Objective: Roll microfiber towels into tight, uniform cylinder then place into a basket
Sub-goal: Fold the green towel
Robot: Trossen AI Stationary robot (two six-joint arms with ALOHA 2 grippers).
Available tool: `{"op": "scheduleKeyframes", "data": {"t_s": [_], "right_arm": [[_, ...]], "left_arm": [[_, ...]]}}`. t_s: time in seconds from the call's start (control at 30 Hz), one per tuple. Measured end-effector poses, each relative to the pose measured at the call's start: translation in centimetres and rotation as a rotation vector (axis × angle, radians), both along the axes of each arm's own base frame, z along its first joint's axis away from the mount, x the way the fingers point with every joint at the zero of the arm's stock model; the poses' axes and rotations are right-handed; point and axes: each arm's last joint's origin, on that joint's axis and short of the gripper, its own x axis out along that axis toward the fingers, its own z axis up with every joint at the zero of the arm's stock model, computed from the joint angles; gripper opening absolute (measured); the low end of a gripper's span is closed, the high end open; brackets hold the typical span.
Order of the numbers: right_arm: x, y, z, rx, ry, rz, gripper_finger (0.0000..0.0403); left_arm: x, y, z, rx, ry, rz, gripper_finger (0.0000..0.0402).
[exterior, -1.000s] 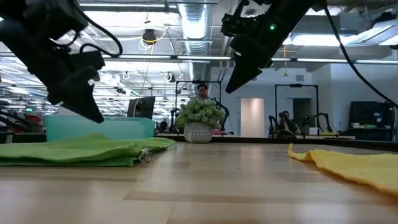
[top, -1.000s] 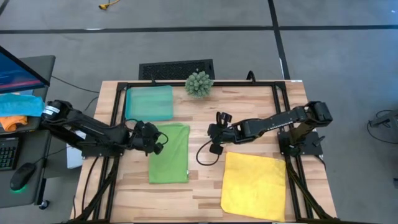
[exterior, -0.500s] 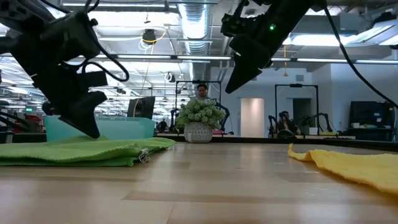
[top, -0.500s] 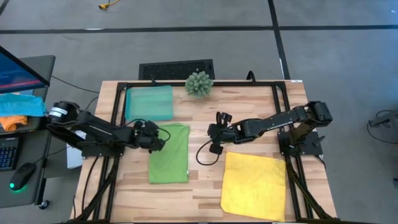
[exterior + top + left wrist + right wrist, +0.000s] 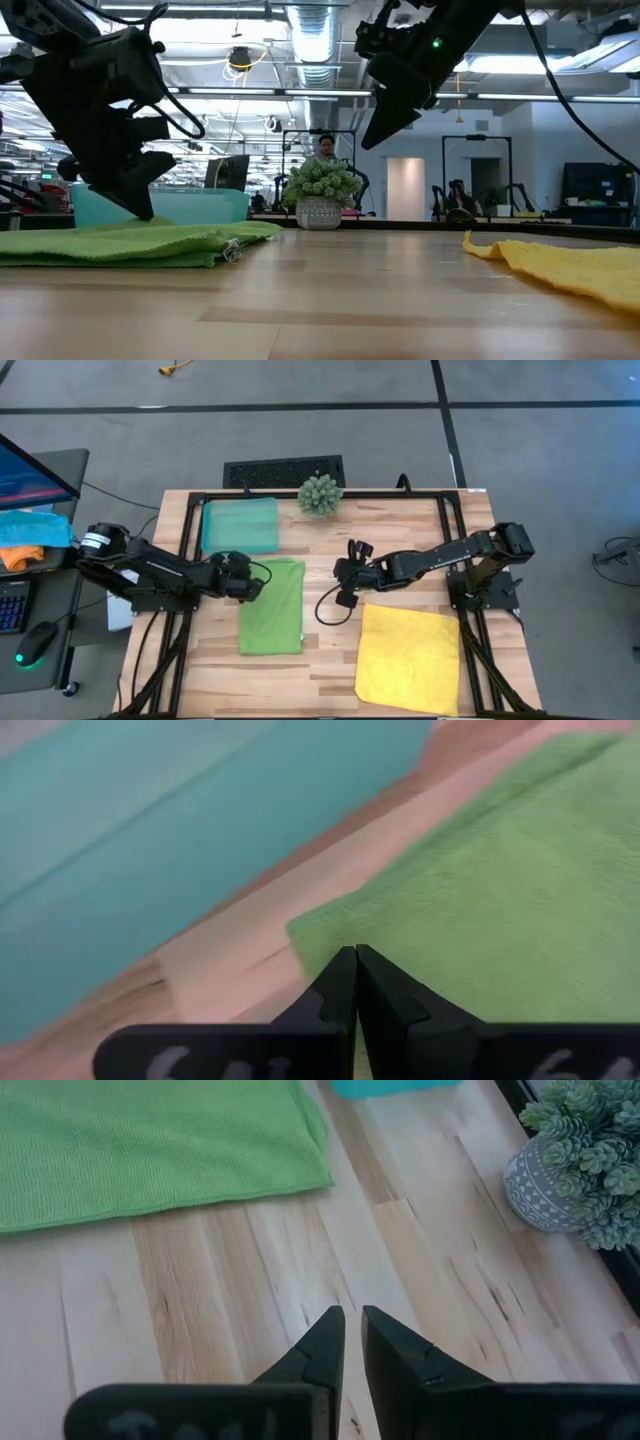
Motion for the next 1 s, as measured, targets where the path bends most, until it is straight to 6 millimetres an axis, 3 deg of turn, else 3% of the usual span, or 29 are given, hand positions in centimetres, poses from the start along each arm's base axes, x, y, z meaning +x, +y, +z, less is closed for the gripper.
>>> {"op": "scheduleKeyframes", "data": {"t_s": [0.63,1.0], "right_arm": [[0.0,0.0,0.0,0.001,-0.001,-0.001,0.0062],[0.0,0.0,0.0,0.001,0.000,-0.002,0.0063]], "left_arm": [[-1.3,0.0,-0.2,-0.002,0.094,0.060,0.0000],[1.2,-1.7,2.6,0.085,-0.010,-0.052,0.0000]]}}
